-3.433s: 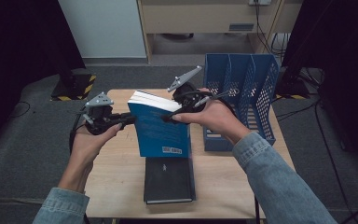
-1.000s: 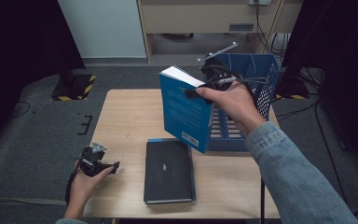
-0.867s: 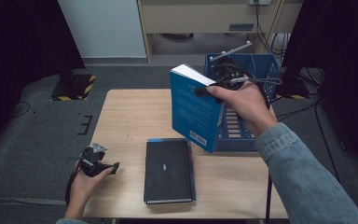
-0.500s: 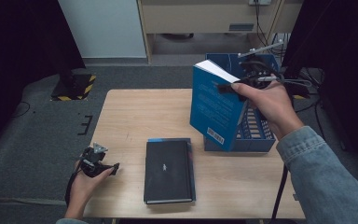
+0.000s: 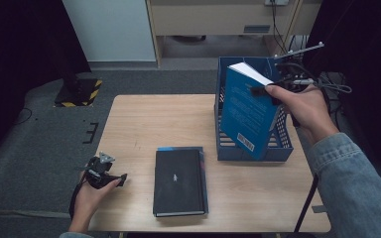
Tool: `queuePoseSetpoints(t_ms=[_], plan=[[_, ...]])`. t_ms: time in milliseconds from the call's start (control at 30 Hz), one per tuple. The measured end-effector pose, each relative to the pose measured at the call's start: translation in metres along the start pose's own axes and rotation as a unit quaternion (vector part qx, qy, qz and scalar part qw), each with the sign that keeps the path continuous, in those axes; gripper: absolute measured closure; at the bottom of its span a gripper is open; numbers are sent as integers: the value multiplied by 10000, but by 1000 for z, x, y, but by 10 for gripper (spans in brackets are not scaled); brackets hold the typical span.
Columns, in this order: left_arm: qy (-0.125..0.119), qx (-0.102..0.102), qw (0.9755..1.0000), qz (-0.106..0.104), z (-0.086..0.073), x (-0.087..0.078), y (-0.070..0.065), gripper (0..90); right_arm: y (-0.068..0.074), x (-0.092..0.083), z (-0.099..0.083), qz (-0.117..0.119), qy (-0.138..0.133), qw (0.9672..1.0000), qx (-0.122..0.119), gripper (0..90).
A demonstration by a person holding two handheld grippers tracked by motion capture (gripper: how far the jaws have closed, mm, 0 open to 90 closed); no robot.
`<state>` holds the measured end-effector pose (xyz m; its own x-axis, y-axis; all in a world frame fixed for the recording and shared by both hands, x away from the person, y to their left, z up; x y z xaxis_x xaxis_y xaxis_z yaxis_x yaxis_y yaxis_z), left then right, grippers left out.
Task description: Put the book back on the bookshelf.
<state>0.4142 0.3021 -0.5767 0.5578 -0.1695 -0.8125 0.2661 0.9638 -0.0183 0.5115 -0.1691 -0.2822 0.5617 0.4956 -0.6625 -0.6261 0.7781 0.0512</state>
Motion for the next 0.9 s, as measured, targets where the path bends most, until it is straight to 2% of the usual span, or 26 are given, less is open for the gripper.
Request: queuePoseSetpoints(t_ms=[233,267,400,467,600,900], plan=[[10,15,10000,19,-1,0,0,103,-15,7,0,-194,7,9997,156,601],[21,13,10000,15,-1,0,0,103,-19,9,1,-216,-4,9995,241,601],[10,7,10000,6,-2,0,0,101,-21,11,2,-232,-16,9994,255,601],[11,24,10000,11,-2,-1,-1,98,-24,16,3,-241,-7,9990,369,600],[42,27,10000,34,-4,-1,-2,83,-27,23,5,-303,39,9986,428,601],[19,44,10000,-83,-2,1,-3,75,-31,33,11,-487,56,9970,605,599]])
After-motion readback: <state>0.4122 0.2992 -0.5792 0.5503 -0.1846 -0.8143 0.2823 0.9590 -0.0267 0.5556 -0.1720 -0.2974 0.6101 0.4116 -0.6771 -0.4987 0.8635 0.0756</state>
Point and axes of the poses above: each handheld gripper's, and its own axes: x roughly forward along the jaws, z roughly out of its top, y roughly to its left, the point moved 9 cm from there along x, roughly forward along the jaws, and after that the axes turned 10 degrees about -x, right-handed, at the moved point
